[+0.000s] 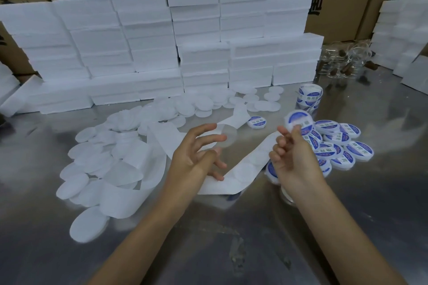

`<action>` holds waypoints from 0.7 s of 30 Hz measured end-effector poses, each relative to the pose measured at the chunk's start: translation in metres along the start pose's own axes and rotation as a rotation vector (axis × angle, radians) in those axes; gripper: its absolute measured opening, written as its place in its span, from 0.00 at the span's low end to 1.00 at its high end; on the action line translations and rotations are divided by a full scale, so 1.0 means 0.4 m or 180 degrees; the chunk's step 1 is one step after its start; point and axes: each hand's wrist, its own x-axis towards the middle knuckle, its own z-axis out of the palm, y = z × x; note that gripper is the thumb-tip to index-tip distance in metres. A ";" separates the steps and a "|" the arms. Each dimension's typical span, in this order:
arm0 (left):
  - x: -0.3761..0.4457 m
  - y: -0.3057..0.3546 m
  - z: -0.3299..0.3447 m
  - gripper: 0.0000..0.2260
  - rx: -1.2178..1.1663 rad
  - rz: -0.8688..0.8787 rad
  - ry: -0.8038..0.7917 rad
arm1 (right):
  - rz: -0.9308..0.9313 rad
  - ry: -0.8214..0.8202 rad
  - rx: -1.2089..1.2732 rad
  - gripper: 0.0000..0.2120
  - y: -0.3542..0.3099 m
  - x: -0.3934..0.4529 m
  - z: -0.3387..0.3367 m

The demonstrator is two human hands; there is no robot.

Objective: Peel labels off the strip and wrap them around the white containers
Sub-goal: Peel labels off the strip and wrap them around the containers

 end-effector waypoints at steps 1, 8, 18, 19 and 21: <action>0.000 0.000 0.001 0.15 -0.0009 -0.0014 0.0009 | 0.0070 0.0076 0.0165 0.17 -0.009 0.007 -0.009; 0.001 -0.014 0.003 0.10 0.0144 -0.0087 0.0085 | 0.0166 0.0050 0.0113 0.18 -0.028 0.016 -0.028; 0.091 -0.042 0.002 0.12 0.0326 -0.0150 0.0336 | -0.1711 -0.0044 -0.3282 0.11 -0.121 0.201 0.049; 0.113 -0.043 0.003 0.12 0.0344 -0.0177 0.0393 | -0.1729 -0.0037 -0.3916 0.13 -0.131 0.248 0.059; 0.149 -0.049 0.010 0.12 0.0389 -0.0223 0.0502 | -0.1513 -0.0132 -0.4947 0.18 -0.140 0.334 0.070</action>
